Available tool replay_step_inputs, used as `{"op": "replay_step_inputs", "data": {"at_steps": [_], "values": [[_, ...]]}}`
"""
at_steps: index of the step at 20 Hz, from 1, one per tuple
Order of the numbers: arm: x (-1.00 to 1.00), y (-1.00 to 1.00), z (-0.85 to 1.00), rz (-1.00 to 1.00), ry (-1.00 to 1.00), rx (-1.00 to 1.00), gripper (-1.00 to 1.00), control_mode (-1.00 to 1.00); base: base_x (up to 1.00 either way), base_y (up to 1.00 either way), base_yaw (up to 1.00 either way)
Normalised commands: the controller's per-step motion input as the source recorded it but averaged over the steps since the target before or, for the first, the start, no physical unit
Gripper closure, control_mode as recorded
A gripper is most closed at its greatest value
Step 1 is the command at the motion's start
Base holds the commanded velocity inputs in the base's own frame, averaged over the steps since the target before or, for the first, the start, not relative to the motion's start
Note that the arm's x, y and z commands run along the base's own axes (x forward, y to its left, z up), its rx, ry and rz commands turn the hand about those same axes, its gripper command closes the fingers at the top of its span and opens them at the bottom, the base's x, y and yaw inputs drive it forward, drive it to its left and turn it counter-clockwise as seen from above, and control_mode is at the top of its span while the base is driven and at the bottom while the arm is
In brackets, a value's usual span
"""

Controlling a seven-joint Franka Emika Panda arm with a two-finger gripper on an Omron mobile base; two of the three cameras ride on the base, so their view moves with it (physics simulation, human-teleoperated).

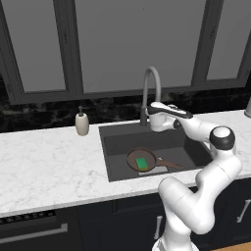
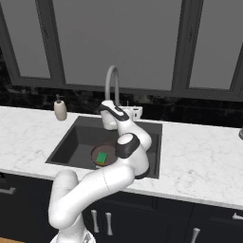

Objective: Pick the pan and sponge and place them into the sink. Then turn on the water.

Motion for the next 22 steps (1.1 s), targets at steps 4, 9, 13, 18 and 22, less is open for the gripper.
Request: {"op": "replay_step_inputs", "data": {"at_steps": [4, 9, 13, 18, 22], "values": [[0.07, 0.0, -0.1, 0.0, 0.0, 0.0, -1.0, -1.0, 0.0, 0.0, 0.0], [0.13, 0.0, -0.04, 0.0, 0.0, 0.0, -1.0, -1.0, 0.0, 0.0, 0.0], [0.16, 0.0, 0.0, 0.0, 0.0, 0.0, -1.0, -1.0, 0.0, 0.0, 0.0], [0.13, 0.0, 0.0, 0.0, 0.0, 0.0, -1.0, -1.0, 0.0, 0.0, 0.0], [0.07, 0.0, 0.0, 0.0, 0.0, 0.0, -1.0, -1.0, 0.0, 0.0, 0.0]]}}
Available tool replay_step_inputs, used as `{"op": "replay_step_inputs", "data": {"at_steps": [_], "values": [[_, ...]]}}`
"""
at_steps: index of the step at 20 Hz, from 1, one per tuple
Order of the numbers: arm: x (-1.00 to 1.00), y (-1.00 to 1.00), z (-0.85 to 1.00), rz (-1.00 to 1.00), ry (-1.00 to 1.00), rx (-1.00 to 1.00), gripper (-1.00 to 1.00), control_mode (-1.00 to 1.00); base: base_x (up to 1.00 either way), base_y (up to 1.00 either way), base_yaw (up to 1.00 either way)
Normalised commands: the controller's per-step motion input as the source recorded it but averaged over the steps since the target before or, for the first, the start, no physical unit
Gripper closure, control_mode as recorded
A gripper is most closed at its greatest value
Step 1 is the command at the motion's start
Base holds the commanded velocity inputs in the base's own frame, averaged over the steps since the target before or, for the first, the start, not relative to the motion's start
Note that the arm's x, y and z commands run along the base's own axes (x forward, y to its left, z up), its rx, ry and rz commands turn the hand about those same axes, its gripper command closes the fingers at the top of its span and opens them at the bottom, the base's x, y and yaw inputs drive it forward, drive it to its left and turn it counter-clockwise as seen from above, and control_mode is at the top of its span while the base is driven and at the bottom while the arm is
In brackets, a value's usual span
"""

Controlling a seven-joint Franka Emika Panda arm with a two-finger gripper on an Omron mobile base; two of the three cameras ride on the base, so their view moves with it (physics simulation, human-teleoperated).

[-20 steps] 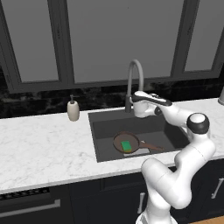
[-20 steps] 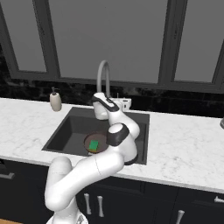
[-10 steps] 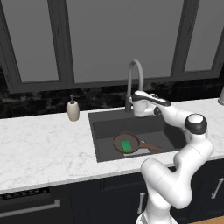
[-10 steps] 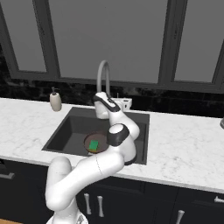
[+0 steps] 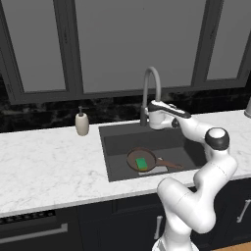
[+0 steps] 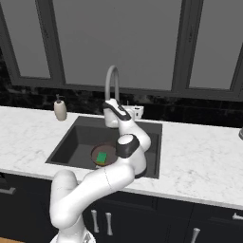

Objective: Pick the pan and sponge and place them into the sink. Then turn on the water.

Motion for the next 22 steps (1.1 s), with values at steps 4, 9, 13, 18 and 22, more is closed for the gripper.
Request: {"op": "replay_step_inputs", "data": {"at_steps": [4, 9, 13, 18, 22], "values": [[0.08, 0.0, 0.0, 0.0, 0.0, 0.0, -1.0, -1.0, 0.0, 0.0, 0.0], [0.01, 0.0, 0.0, 0.0, 0.0, 0.0, -1.0, -1.0, 0.0, 0.0, 0.0], [0.0, 0.0, 0.0, 0.0, 0.0, 0.0, -1.0, -1.0, 0.0, 0.0, 0.0], [0.0, -0.15, 0.0, -0.01, 0.0, 0.0, -1.0, -1.0, 0.0, 0.0, 0.0], [0.0, -0.21, 0.0, -0.02, 0.0, 0.0, -1.0, -1.0, 0.0, 0.0, 0.0]]}}
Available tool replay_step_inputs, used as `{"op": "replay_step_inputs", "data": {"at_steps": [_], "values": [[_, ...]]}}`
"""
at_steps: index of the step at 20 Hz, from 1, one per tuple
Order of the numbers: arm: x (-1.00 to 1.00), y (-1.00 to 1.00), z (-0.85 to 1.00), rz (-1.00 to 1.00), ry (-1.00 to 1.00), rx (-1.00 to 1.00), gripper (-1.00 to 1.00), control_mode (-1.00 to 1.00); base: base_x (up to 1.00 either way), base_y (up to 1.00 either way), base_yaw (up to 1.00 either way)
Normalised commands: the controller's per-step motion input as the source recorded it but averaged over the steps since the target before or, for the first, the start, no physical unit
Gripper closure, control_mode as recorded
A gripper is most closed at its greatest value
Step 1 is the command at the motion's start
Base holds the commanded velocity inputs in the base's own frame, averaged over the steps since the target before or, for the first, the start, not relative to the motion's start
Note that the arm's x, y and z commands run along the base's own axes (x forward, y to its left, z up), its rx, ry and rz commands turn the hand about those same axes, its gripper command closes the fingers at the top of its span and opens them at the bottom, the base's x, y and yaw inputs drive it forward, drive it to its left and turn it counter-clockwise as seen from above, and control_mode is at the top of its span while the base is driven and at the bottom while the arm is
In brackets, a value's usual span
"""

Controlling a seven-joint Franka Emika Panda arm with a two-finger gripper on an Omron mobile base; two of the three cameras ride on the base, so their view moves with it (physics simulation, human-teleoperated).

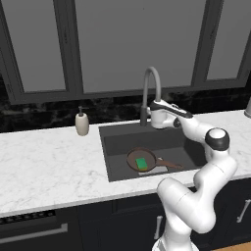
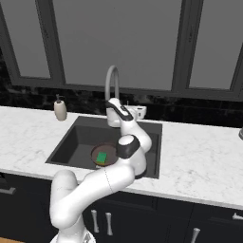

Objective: Pick the pan and sponge and place them into the sink. Then turn on the water.

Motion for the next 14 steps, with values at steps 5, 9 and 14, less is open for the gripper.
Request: {"op": "replay_step_inputs", "data": {"at_steps": [5, 9, 14], "values": [[0.0, -0.23, 0.0, -0.01, 0.0, 0.0, -1.0, -1.0, 0.0, 0.0, 0.0], [-0.02, -0.28, 0.0, -0.01, 0.0, 0.0, -1.0, -1.0, 0.0, 0.0, 0.0], [-0.08, -0.41, 0.0, -0.04, 0.0, 0.0, -1.0, -1.0, 0.0, 0.0, 0.0]]}}
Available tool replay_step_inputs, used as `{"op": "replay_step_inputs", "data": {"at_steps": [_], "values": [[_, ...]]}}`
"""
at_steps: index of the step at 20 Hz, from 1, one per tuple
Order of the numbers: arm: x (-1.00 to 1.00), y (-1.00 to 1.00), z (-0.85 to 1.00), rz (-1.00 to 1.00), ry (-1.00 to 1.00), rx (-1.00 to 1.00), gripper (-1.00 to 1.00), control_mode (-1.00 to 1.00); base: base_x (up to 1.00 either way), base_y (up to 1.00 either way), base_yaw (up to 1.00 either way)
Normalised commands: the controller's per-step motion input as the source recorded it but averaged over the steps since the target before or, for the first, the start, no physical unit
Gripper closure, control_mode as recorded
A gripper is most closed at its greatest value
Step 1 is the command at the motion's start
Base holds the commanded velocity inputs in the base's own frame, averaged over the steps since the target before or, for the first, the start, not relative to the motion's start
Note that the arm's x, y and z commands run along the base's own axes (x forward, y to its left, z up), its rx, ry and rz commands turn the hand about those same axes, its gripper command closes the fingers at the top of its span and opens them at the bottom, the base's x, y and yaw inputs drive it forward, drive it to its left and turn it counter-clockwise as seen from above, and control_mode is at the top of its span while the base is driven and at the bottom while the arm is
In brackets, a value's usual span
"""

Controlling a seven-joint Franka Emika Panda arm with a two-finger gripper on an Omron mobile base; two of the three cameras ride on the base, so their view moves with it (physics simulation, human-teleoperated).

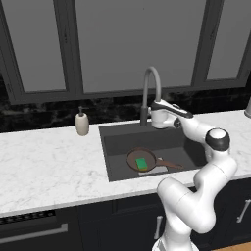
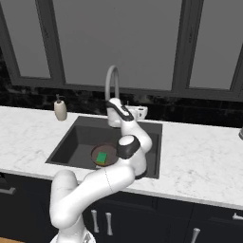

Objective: Pick the pan and sponge and place them into the sink. Then turn on the water.

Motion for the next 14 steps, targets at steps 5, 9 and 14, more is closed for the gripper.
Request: {"op": "replay_step_inputs", "data": {"at_steps": [5, 9, 14], "values": [[-0.18, -0.65, 0.0, -0.11, 0.0, 0.0, -1.0, -1.0, 0.0, 0.0, 0.0], [-0.17, -0.8, 0.0, -0.06, 0.0, 0.0, -1.0, -1.0, 0.0, 0.0, 0.0], [-0.13, -0.97, 0.0, 0.0, 0.0, 0.0, -1.0, -1.0, 0.0, 0.0, 0.0]]}}
